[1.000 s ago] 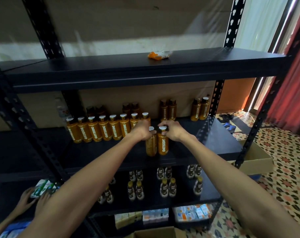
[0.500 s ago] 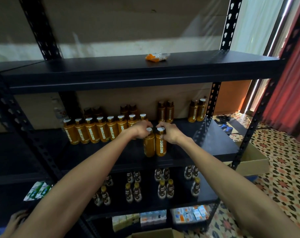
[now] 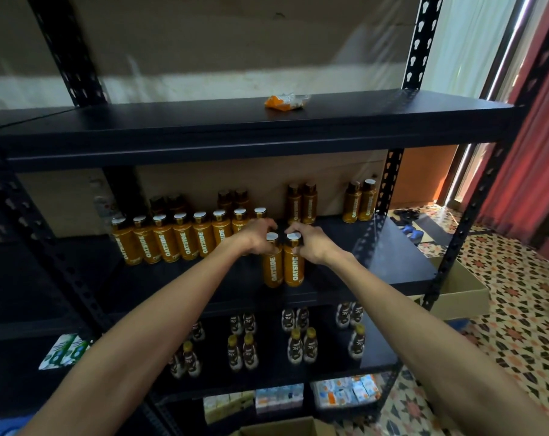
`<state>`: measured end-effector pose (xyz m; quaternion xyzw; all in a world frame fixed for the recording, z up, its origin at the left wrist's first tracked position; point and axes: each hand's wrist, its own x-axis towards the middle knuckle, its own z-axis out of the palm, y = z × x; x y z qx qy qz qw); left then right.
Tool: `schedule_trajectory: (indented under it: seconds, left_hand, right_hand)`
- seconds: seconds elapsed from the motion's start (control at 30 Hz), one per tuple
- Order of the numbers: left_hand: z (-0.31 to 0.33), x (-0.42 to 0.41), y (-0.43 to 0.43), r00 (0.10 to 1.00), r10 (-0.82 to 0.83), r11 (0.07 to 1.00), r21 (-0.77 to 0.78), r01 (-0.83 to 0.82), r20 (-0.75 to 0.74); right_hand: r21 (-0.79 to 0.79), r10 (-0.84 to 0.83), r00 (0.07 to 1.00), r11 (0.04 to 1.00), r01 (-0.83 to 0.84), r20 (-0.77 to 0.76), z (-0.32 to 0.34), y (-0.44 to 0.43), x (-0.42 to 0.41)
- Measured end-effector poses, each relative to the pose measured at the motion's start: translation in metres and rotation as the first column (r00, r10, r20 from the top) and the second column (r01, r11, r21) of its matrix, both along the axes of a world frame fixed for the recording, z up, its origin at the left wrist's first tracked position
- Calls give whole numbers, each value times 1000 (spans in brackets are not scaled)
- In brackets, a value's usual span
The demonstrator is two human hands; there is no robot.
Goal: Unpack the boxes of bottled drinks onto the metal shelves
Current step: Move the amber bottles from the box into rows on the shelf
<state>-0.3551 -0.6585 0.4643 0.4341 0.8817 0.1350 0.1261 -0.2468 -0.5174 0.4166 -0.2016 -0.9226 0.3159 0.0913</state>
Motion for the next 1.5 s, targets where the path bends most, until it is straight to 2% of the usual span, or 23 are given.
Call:
schedule_trajectory:
  seconds: [0.1,0.33,0.63,0.73,0.83,0.9,1.03,1.3,1.5]
  left_hand:
    - [-8,-3,6,1000,-14,1000,2,14,-27]
    - [-13,-13,21,1000,-28,997,67,28,10]
    - [-16,-25,52,994,-70,996,54,75,-90]
    - [-14,-31,63,978,-90,996,-28,86,-188]
    - [-9,-39,76,917,-141,988,-116,105,-374]
    - [-5,-45,83,891,-154,986,-126,110,-427]
    - [-6,-58,93,911,-120,991,-102,87,-394]
    - [-10,-75,104,944,-88,987,-153,41,-316]
    - [-13,-74,103,948,-69,993,-109,36,-312]
  right_hand:
    - [4,1,1000,1000,-1,1,-2,4,-2]
    - [62,-43,998,997,40,53,-3,21,-7]
    - [51,-84,996,995,83,17,-10,51,-26]
    - [28,-100,995,995,100,14,-12,62,-39]
    - [17,-107,994,994,107,10,-14,72,-51]
    - [5,-109,994,994,109,12,-16,79,-59]
    - [-2,-107,994,994,107,30,-20,92,-78]
    - [-19,-133,991,991,133,19,-27,105,-102]
    - [-26,-129,991,991,130,30,-34,112,-111]
